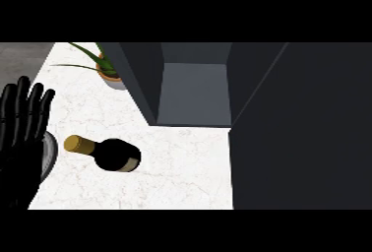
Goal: Pick up the wine, place it into the cabinet and close the cabinet
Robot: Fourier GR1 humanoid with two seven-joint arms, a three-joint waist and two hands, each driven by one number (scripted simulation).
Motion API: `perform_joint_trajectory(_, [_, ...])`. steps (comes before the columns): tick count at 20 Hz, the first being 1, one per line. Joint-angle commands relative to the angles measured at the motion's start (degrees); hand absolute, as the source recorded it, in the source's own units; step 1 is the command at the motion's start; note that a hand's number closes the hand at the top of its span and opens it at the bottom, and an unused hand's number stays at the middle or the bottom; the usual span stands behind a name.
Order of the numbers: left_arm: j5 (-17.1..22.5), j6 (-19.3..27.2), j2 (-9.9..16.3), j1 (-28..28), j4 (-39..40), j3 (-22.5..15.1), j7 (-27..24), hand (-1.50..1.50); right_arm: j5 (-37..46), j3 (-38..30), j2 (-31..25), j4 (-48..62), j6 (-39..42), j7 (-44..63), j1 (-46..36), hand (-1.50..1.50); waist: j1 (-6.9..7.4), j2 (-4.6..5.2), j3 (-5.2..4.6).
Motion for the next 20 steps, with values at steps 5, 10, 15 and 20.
perform_joint_trajectory(5, [6.15,-3.52,2.74,-9.10,6.53,5.33,-3.15,-1.50,-4.31,-2.13,-0.07,-7.70,2.94,-2.38,9.73,-1.50,-1.94,-1.44,1.22])
perform_joint_trajectory(10, [21.39,-3.07,-4.69,-8.90,9.64,3.49,6.82,-1.50,-14.22,3.55,-2.36,-7.47,10.76,7.29,11.13,-1.50,-2.39,-1.38,1.20])
perform_joint_trajectory(15, [24.31,-0.26,-3.52,-9.93,5.47,4.89,12.51,-1.50,-17.77,-0.16,-4.14,-13.02,9.68,15.15,9.78,-1.50,-1.10,-1.45,1.20])
perform_joint_trajectory(20, [21.06,2.74,-5.36,-7.04,2.97,-1.04,12.18,-1.50,-17.02,1.28,-1.62,-13.78,9.91,16.38,9.88,-1.50,-1.04,-1.44,1.21])
